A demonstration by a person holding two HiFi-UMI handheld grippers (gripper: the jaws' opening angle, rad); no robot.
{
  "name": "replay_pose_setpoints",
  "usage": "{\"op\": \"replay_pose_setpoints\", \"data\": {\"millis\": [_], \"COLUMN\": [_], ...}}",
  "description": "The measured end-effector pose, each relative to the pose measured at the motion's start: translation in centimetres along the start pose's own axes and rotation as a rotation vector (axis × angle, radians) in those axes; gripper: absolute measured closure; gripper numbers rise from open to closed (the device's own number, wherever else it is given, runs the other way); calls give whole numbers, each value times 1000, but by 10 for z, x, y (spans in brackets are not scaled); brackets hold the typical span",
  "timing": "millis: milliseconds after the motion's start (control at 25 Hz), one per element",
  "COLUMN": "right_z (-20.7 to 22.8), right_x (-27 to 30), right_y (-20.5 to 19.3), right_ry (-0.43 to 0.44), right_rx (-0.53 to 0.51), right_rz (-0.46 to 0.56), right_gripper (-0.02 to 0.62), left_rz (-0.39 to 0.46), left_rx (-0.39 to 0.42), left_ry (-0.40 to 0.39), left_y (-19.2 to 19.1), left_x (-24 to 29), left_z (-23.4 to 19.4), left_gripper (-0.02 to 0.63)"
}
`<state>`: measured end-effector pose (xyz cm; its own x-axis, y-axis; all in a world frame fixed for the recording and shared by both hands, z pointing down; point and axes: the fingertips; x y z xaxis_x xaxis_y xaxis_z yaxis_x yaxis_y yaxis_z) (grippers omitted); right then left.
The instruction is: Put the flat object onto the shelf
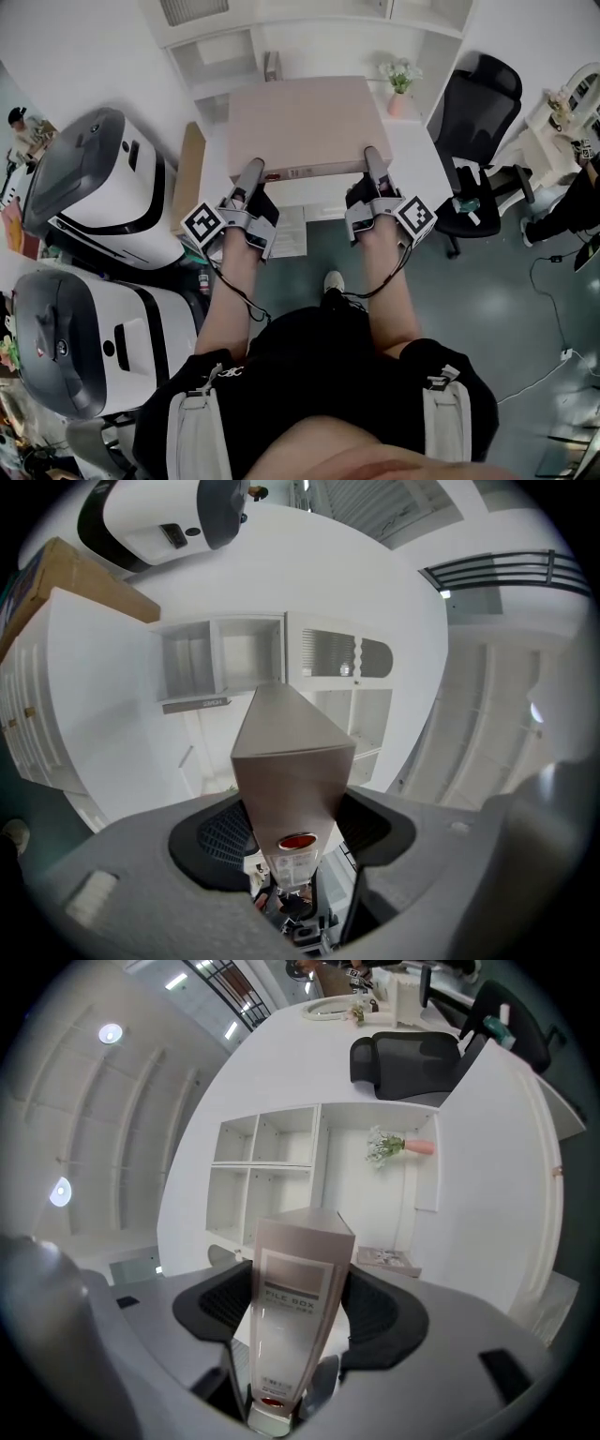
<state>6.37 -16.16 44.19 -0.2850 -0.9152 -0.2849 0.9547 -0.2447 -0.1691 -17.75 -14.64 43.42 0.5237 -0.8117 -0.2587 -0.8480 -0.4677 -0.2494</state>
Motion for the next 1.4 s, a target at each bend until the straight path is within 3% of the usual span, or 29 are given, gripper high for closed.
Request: {"op": "replay_pose_setpoints", "data": {"millis": [840, 1400], "right_z": [50, 26], "right_x": [180, 201], "right_y": [140, 158], "right_ry": [-2, 41], "right_rx": [14, -10], "right_rz": [-59, -36], "right_gripper": [304, 304], "left_rz": [43, 7], "left_rx": [9, 15], "left_ry": [17, -40], "left_y": [29, 37], "left_x": [220, 251], "left_z": [-37, -20], "left_gripper": [325, 324]}}
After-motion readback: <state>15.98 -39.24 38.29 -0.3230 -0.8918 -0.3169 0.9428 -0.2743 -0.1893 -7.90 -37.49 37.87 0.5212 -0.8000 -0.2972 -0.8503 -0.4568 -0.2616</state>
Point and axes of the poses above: the fingertips, and each gripper's own axes: x forward along the fingers, z to its right, y out of its top, and after that the axes turned 3 degrees about x, right-handed
